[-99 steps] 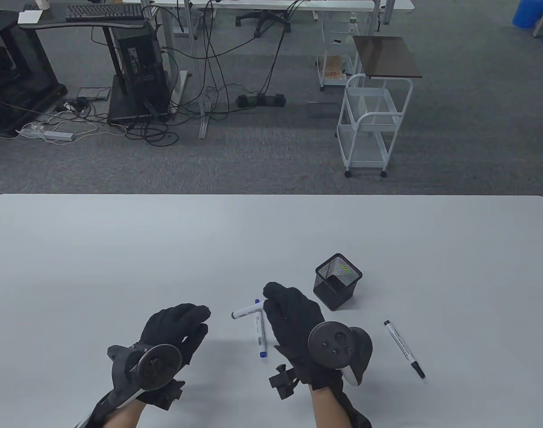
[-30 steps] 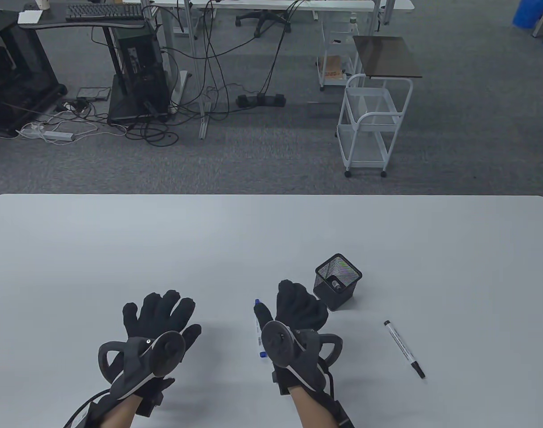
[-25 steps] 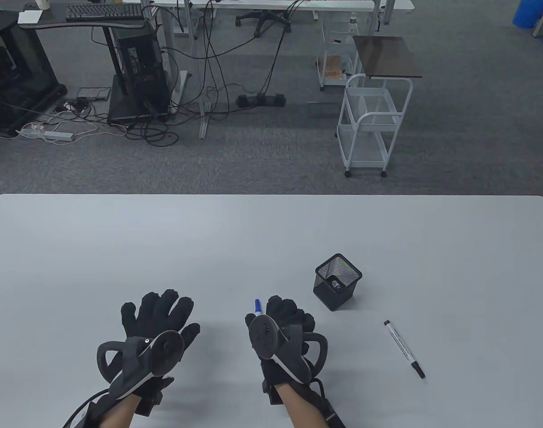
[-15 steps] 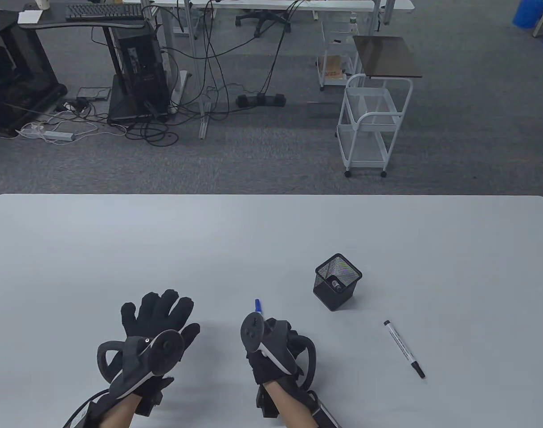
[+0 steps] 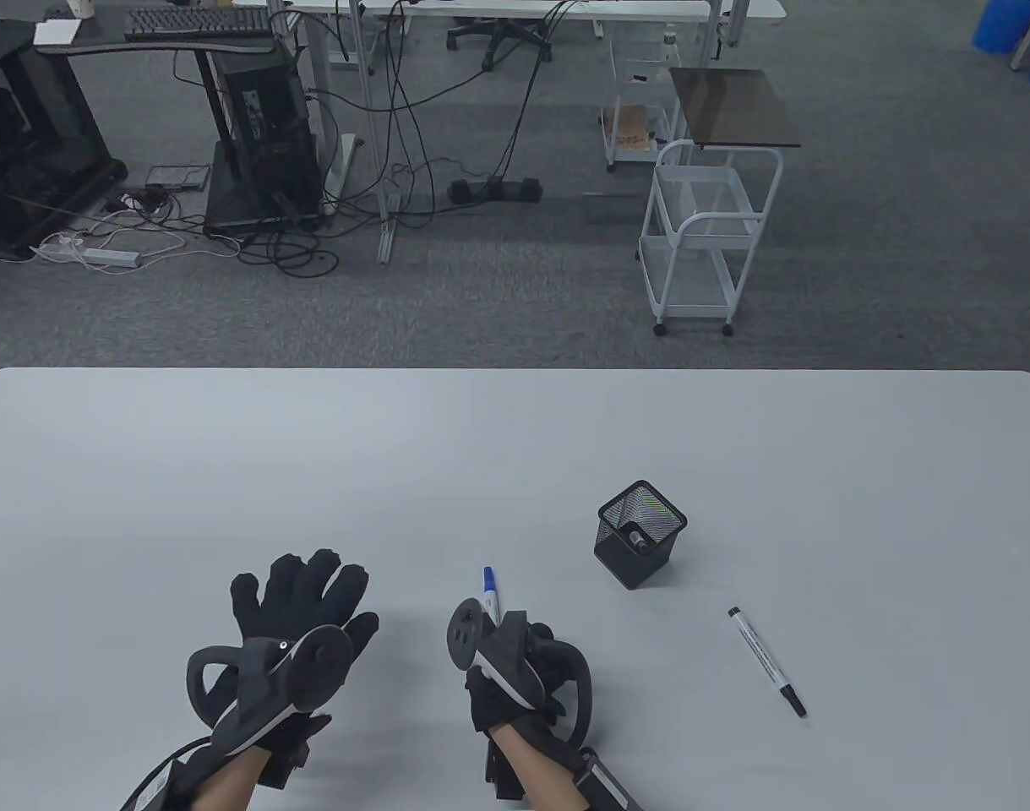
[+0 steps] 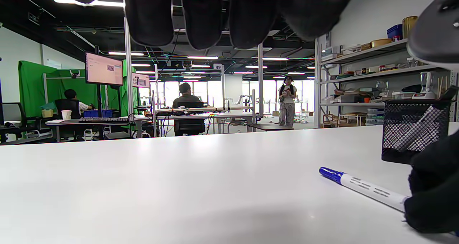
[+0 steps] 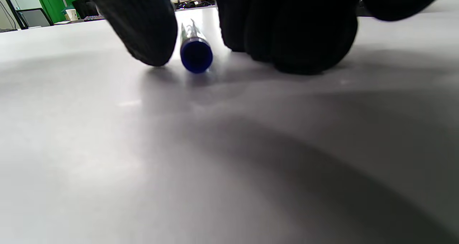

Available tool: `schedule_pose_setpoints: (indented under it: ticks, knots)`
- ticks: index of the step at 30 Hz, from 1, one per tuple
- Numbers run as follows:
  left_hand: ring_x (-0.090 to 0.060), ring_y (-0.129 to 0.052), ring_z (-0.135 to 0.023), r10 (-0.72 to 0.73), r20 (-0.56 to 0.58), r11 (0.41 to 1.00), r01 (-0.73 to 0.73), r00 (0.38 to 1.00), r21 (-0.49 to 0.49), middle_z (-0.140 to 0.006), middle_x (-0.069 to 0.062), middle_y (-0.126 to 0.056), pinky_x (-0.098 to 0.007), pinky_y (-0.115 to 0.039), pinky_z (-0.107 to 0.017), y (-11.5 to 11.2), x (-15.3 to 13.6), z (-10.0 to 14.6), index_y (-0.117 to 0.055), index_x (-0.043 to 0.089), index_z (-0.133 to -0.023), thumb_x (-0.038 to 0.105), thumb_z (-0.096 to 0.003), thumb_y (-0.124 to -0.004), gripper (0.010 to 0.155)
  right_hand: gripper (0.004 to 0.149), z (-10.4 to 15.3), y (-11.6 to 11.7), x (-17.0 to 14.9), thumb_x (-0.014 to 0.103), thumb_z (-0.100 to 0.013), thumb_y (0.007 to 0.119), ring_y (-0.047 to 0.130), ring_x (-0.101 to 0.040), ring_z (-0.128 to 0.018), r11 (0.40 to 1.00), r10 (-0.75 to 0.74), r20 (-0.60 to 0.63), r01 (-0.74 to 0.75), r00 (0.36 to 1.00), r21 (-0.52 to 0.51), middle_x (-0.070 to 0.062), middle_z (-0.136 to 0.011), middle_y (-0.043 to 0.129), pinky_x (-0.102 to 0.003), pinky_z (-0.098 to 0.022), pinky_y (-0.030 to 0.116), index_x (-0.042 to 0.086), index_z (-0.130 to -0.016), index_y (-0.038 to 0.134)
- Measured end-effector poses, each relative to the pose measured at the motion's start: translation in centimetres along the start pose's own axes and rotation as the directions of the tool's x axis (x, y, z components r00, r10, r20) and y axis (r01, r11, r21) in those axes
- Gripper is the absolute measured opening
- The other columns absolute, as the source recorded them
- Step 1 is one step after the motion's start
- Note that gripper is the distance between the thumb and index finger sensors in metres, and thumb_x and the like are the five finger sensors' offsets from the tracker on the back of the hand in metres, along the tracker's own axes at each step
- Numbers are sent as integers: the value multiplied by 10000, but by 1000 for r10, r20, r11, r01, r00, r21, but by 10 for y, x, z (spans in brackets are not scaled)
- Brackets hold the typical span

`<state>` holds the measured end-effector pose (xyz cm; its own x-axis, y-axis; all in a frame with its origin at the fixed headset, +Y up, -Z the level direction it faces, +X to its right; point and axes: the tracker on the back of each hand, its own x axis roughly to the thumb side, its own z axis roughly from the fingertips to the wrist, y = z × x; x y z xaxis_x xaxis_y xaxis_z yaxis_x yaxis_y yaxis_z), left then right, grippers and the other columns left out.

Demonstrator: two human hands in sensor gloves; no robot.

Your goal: Insert the markers into the pen holder

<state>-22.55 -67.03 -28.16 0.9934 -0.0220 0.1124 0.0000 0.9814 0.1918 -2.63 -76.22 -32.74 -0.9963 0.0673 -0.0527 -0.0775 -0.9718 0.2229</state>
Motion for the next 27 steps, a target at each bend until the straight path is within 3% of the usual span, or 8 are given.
schedule_pose_setpoints:
  ticks: [19,27]
  knots:
    - [-452,-592,-1195,-5,3,1000,5,1000,-17,-1267,-12,-586,-759,-402,-817,-2,4,-1,-624,378,-1136,594,-584,-667,595,514,0,3,4,272,-652,710,881,-440,-487,999,30,-1,-30,1000,-26,-348,-744,780,-746,-484,572,-162,-922,657]
    - [-451,-590,-1197,1,1,1000,-1,1000,-10,-1268,-11,-585,-760,-401,-817,0,3,-1,-623,378,-1136,596,-583,-666,596,509,4,-22,-11,276,-641,722,936,-432,-545,993,-85,6,85,996,-78,-339,-771,820,-715,-501,612,-146,-923,678]
